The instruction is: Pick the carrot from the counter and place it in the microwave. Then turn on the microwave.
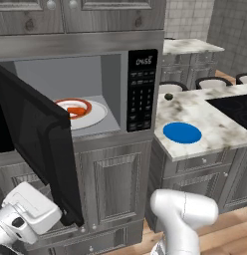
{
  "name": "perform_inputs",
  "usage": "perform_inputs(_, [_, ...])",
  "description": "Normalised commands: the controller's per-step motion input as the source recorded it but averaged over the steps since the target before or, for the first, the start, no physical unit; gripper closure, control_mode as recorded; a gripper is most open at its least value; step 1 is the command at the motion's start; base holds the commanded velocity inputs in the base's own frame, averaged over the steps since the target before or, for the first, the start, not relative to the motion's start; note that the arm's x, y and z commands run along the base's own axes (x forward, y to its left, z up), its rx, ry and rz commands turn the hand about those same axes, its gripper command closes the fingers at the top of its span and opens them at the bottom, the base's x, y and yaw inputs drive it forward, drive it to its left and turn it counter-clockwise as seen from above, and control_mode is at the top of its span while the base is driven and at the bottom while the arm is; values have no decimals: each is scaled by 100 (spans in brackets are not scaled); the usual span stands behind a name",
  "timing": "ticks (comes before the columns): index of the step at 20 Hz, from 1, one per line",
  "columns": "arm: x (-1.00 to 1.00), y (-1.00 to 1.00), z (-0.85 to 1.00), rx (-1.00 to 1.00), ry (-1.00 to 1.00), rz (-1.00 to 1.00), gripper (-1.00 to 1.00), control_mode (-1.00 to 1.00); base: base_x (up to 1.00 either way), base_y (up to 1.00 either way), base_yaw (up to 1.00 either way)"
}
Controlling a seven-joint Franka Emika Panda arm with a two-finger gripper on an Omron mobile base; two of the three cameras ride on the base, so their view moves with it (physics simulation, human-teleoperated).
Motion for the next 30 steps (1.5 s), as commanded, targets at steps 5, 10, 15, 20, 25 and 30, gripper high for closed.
perform_inputs(5, [9, -23, 0, 0, 2, 4, 100, -100, 0, 0, 0])
perform_inputs(10, [11, -24, 0, 0, 3, 4, 100, -100, 0, 0, 0])
perform_inputs(15, [10, -26, 0, 0, 4, 4, 100, -100, 0, 0, 0])
perform_inputs(20, [17, -29, 3, 0, 5, 4, 100, -100, 0, 0, 0])
perform_inputs(25, [26, -32, 4, 1, 5, 4, 100, -100, 0, 0, 0])
perform_inputs(30, [31, -34, 4, 1, 5, 5, 100, -100, 0, 0, 0])
